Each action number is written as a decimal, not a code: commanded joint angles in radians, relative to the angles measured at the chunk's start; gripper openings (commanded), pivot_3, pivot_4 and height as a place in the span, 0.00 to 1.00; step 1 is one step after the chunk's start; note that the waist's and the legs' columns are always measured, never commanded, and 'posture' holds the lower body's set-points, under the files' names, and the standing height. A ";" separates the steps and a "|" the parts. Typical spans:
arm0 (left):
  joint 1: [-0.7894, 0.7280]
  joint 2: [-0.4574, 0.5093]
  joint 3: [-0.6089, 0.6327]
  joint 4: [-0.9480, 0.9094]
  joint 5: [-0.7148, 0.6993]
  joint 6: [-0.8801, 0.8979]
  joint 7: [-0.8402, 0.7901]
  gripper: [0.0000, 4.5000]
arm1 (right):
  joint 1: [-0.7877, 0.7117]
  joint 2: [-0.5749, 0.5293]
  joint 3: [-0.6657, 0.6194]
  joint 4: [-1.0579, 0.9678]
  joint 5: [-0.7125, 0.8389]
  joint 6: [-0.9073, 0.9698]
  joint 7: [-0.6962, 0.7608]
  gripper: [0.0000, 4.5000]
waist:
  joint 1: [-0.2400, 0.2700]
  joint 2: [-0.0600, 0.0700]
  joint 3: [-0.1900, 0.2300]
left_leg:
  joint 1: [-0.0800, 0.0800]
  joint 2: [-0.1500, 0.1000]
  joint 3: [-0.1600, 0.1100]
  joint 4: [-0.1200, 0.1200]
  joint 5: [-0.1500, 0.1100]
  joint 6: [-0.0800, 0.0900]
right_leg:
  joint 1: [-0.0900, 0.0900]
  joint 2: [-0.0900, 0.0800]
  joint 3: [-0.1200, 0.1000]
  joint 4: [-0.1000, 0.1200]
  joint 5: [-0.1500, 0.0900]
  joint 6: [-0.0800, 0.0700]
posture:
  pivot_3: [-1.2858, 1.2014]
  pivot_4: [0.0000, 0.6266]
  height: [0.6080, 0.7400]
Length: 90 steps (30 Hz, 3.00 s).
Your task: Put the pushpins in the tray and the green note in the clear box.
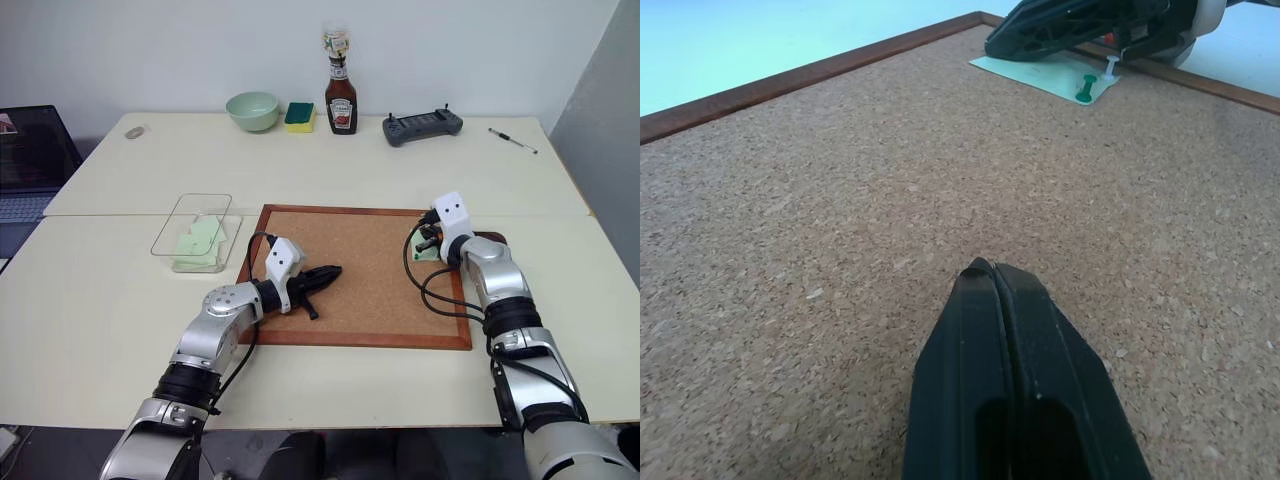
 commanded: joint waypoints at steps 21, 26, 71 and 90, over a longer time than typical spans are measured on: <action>0.038 -0.006 -0.059 0.075 0.056 0.037 -0.033 0.00 | 0.096 0.018 -0.138 -0.375 0.093 0.028 -0.050 0.01 | -0.013 0.010 -0.007 | 0.002 0.000 0.000 -0.001 0.000 0.000 | 0.002 0.000 0.001 0.000 0.000 0.000 | 0.52 0.24 1.00; 0.036 -0.008 -0.056 0.078 0.056 0.029 -0.028 0.00 | 0.162 -0.069 -0.200 -0.506 0.122 0.108 -0.037 0.01 | -0.006 0.011 -0.007 | 0.002 0.000 0.000 -0.001 0.000 0.000 | 0.002 0.000 0.000 0.000 0.000 0.000 | 0.52 0.24 1.00; -0.005 -0.022 -0.054 0.153 0.069 -0.017 -0.042 0.00 | 0.511 -0.222 -0.143 -0.802 0.238 0.240 0.168 0.92 | 0.003 0.014 -0.010 | 0.004 0.000 0.001 -0.001 0.000 0.000 | 0.005 0.000 0.001 -0.002 0.000 0.002 | 0.52 0.24 1.00; 0.013 -0.020 -0.054 0.131 0.068 -0.011 -0.036 0.00 | 0.347 -0.162 -0.048 -0.483 0.106 0.052 0.160 0.56 | 0.006 0.014 -0.010 | 0.004 0.000 0.000 -0.001 0.000 0.000 | 0.005 0.000 0.000 -0.002 0.000 0.002 | 0.52 0.24 1.00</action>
